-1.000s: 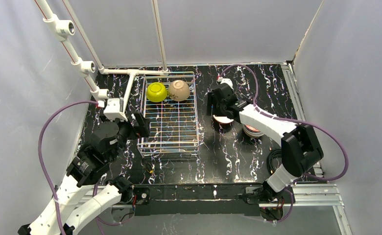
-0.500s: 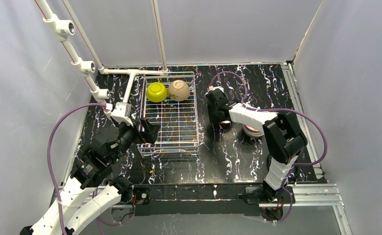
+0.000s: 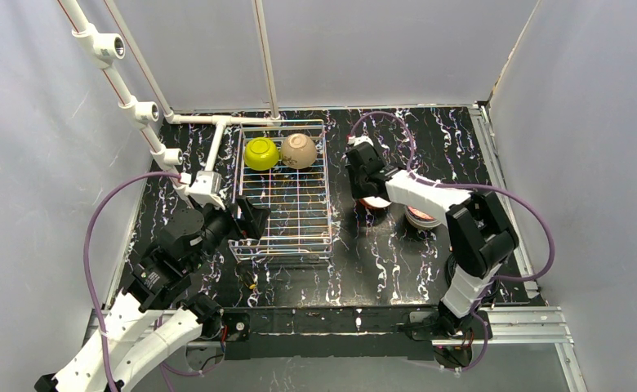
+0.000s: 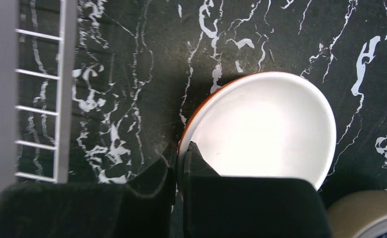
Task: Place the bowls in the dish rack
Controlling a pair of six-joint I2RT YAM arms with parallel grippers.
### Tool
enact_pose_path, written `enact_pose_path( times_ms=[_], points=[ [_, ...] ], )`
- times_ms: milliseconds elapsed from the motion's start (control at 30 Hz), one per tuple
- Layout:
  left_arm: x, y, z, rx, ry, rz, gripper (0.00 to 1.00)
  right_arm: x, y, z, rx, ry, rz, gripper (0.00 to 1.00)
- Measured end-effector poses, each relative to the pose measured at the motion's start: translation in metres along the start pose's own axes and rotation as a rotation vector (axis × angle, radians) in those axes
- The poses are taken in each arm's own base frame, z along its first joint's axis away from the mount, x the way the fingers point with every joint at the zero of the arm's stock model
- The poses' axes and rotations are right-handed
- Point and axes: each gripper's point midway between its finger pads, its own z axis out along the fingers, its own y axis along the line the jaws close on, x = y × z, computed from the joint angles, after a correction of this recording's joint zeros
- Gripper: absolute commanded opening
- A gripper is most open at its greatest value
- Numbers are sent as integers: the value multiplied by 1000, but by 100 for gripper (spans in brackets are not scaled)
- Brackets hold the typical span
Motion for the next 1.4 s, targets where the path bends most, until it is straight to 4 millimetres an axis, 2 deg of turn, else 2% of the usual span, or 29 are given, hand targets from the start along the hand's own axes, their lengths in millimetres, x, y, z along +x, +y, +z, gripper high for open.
enact_pose_path(
  times_ms=[100, 200, 333, 467, 567, 667, 733, 833, 933, 1033, 1133, 1233, 1400],
  points=[
    [0, -1, 0, 6, 2, 0, 98, -9, 4, -13, -26, -29, 32, 1],
    [-1, -1, -2, 9, -5, -3, 98, -25, 7, -34, -55, -84, 74, 1],
    [-4, -1, -7, 14, -21, -12, 98, -46, 8, -69, -108, -194, 150, 1],
    [-6, 4, -10, -15, -37, -32, 98, -66, 15, -112, -222, -325, 232, 1],
    [-3, 14, -11, -70, -36, -49, 98, -88, 35, -141, -371, -417, 276, 1],
    [0, 30, -13, -155, -39, -72, 98, -110, 68, -165, -581, -474, 316, 1],
    [2, 42, -17, -222, -41, -89, 98, -119, 92, -174, -700, -490, 330, 1],
    [3, 59, -23, -320, -49, -112, 98, -116, 136, -172, -834, -448, 319, 1],
    [2, 70, -29, -374, -67, -127, 98, -106, 185, -161, -945, -367, 313, 1],
    [1, 76, -34, -406, -85, -141, 98, -95, 225, -148, -1039, -292, 346, 1],
    [0, 81, -38, -430, -103, -157, 98, -88, 246, -132, -1072, -244, 413, 1],
    [-1, 85, -42, -449, -118, -170, 98, -87, 257, -114, -1054, -237, 484, 1],
    [-2, 87, -44, -462, -129, -178, 98, -94, 272, -95, -983, -325, 582, 1]
  ],
)
